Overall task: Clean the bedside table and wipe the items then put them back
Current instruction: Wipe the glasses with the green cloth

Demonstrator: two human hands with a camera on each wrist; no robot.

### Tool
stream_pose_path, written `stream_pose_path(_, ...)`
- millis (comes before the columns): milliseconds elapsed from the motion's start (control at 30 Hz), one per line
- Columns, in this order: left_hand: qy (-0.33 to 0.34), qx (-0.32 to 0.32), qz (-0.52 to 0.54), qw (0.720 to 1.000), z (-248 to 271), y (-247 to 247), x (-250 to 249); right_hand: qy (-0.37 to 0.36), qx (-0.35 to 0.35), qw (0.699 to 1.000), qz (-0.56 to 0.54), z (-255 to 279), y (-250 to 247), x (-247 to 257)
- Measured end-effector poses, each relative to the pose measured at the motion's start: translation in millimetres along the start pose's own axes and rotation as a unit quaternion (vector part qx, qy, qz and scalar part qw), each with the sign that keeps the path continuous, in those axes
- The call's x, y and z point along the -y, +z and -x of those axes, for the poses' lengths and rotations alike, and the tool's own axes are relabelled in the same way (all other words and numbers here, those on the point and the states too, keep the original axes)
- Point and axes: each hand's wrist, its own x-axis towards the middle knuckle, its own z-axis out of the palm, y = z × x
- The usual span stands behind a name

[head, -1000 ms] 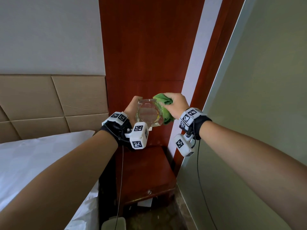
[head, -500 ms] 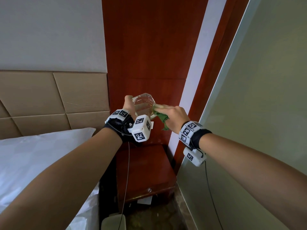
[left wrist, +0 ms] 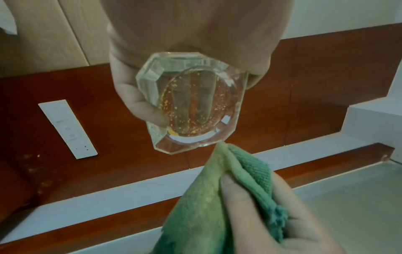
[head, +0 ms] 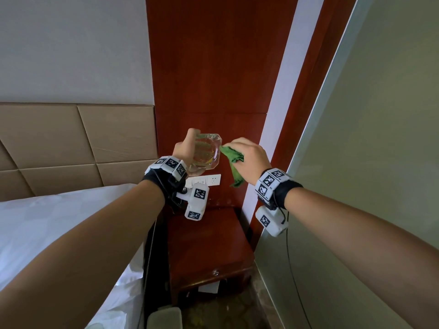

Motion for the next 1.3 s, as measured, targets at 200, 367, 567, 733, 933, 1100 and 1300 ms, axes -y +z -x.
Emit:
stream_pose_path(200, -0.007, 0.030, 0.020, 0.999, 2, 3, 4, 0.005, -0.048, 0.999, 0.025, -12, 2, 10)
stream_pose_path(367, -0.060, 0.129, 0.083, 0.986, 5, 9, 5, 0.044, -0.018, 0.994, 0.095, -17, 3, 22)
stream_pose_path(567, -0.051, 0.126, 0.063, 0.989, 8, 19, 5, 0.109, -0.018, 0.987, 0.116, -19, 4, 32)
stream_pose_path(733, -0.002, 0.100, 0.021, 0.995, 11, 28, 6, 0.160, -0.041, 0.983, 0.079, -19, 6, 39)
stream_pose_path(933, 0.034, 0.074, -0.002, 0.997, 10, 32, 4, 0.156, -0.041, 0.987, 0.023, -12, 4, 38)
stream_pose_path(1100, 0.021, 0.067, -0.004, 0.997, 11, 28, 6, 0.062, -0.020, 0.998, -0.001, -6, 2, 38)
stream_pose_path(1300, 0.016, 0.067, 0.011, 0.998, 7, 25, 8, -0.059, 0.040, 0.997, 0.040, -6, 3, 33)
